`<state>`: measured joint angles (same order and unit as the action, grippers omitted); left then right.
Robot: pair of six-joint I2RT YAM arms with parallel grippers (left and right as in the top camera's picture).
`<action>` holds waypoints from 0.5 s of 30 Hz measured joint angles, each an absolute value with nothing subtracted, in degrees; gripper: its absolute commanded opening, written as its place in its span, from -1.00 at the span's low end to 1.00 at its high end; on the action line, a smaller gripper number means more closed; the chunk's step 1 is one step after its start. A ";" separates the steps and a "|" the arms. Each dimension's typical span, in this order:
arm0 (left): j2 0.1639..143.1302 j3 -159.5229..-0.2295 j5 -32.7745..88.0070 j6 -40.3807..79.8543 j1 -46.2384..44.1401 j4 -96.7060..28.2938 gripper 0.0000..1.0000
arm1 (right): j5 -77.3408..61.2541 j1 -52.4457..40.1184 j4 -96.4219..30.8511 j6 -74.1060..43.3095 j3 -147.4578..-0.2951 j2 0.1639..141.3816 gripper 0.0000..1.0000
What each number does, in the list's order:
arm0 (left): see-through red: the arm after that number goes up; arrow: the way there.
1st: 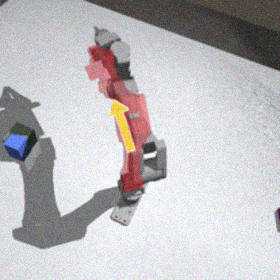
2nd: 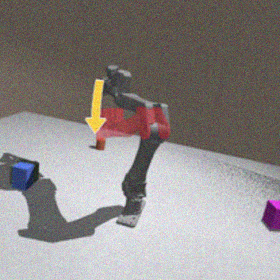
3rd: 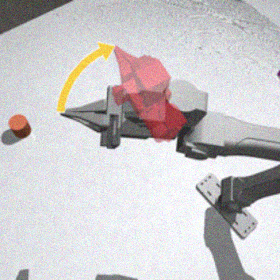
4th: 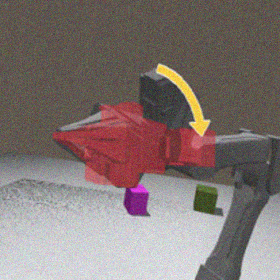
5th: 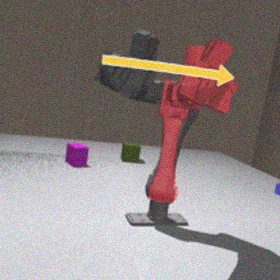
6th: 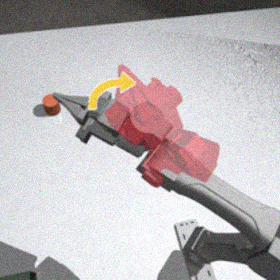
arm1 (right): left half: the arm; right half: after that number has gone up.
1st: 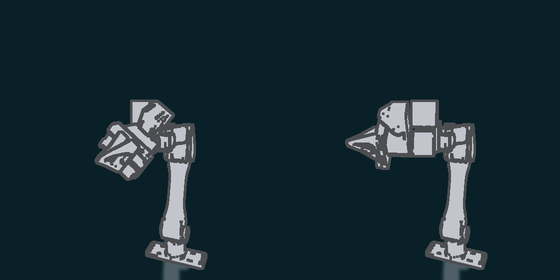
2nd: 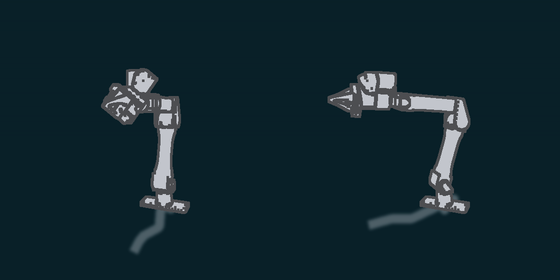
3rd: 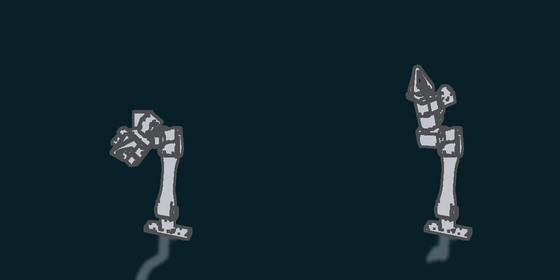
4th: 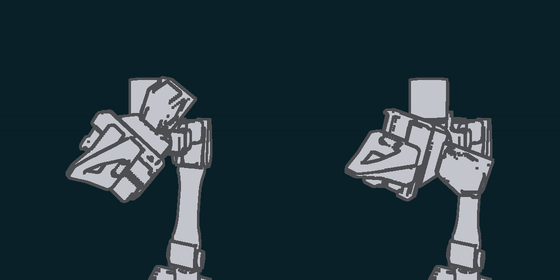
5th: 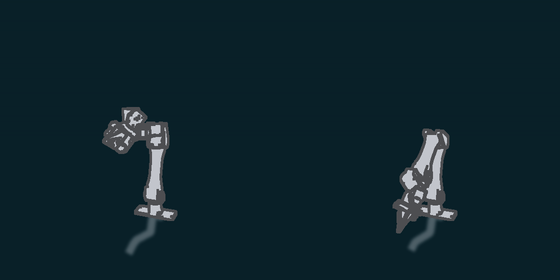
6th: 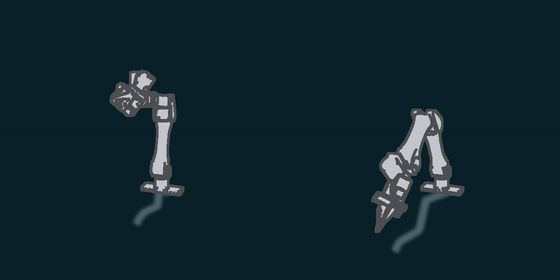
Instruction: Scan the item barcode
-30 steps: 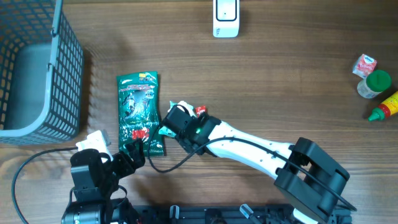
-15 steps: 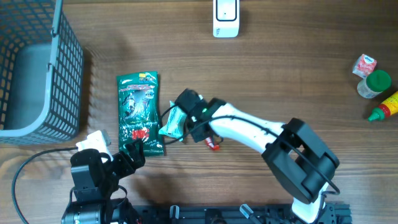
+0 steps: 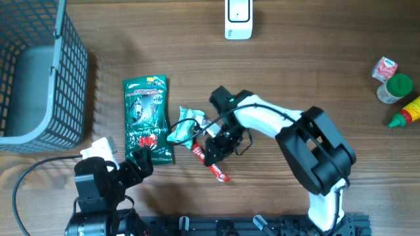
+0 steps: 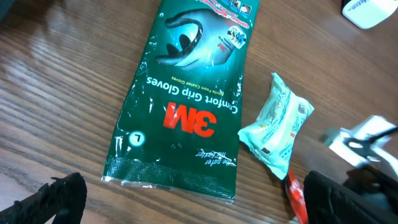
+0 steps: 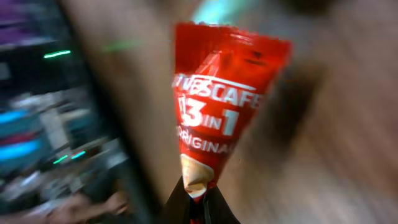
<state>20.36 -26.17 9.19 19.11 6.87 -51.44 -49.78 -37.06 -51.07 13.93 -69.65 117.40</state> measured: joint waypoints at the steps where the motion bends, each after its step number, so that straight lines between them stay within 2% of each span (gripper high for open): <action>1: 20.36 -26.17 9.19 19.11 6.87 -51.44 1.00 | -52.01 -36.47 -51.42 18.24 -69.56 117.43 -0.92; 2: 20.36 -26.17 9.19 19.11 6.87 -51.44 1.00 | -58.61 -34.81 -51.83 21.21 -69.56 117.43 -0.91; 9: 20.36 -26.17 9.19 19.11 6.87 -51.44 1.00 | -79.55 -33.89 -53.36 40.73 -69.56 117.43 -0.91; 15: 20.36 -26.17 9.19 19.11 6.87 -51.44 1.00 | -88.03 -34.13 -50.94 48.38 -69.56 117.43 -0.91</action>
<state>20.36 -26.17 9.19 19.11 6.87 -51.44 -88.03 -34.13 -50.94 48.38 -69.56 117.43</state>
